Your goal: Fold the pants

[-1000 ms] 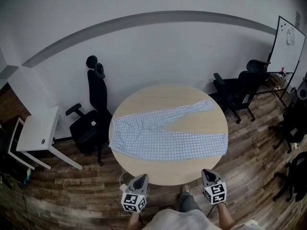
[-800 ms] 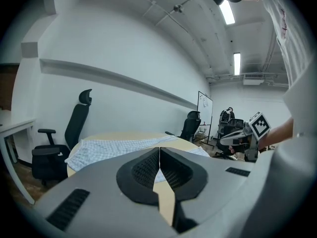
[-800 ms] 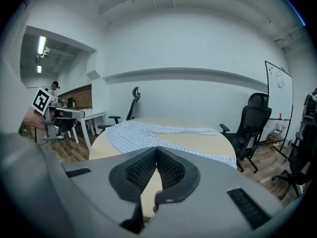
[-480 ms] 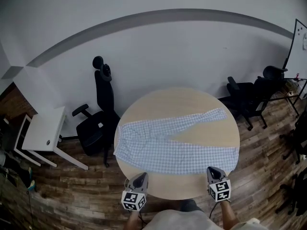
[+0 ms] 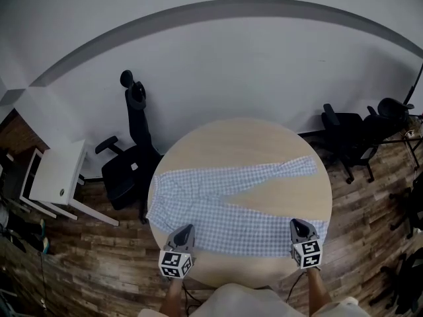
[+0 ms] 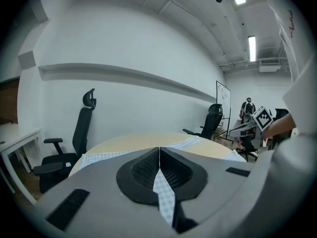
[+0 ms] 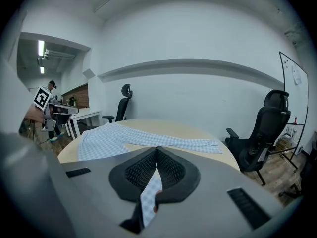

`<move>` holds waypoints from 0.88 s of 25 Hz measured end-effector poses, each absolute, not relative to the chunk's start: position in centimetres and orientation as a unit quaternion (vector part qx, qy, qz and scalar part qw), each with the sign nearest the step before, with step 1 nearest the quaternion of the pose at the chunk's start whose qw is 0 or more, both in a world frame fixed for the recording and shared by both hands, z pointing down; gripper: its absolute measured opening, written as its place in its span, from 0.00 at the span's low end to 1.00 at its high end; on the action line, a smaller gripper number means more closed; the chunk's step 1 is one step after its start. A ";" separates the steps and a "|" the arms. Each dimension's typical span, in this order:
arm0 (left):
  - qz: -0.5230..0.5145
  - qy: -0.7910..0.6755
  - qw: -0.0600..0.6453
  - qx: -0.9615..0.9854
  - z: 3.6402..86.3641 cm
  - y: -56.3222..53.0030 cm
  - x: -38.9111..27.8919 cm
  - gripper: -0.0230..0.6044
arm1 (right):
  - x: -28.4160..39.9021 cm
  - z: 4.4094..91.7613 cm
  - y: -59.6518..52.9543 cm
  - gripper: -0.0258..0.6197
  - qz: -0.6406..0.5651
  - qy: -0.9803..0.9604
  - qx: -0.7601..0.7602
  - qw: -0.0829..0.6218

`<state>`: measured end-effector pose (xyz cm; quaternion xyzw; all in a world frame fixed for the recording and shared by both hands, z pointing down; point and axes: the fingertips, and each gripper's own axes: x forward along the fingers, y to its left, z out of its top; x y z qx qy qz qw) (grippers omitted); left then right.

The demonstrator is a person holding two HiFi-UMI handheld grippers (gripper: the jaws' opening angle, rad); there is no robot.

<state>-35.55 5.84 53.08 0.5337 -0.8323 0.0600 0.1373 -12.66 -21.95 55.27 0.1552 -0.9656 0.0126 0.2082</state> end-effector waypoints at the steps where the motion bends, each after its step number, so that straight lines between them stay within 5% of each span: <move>1: 0.069 -0.834 0.136 0.531 53.1 4.9 -36.4 0.09 | -13.1 55.4 -23.3 0.08 0.012 -0.966 0.153 0.210; 22: 0.143 -0.792 0.207 0.556 62.3 -6.4 -55.3 0.09 | -25.3 62.5 -40.2 0.08 0.002 -0.943 0.177 0.283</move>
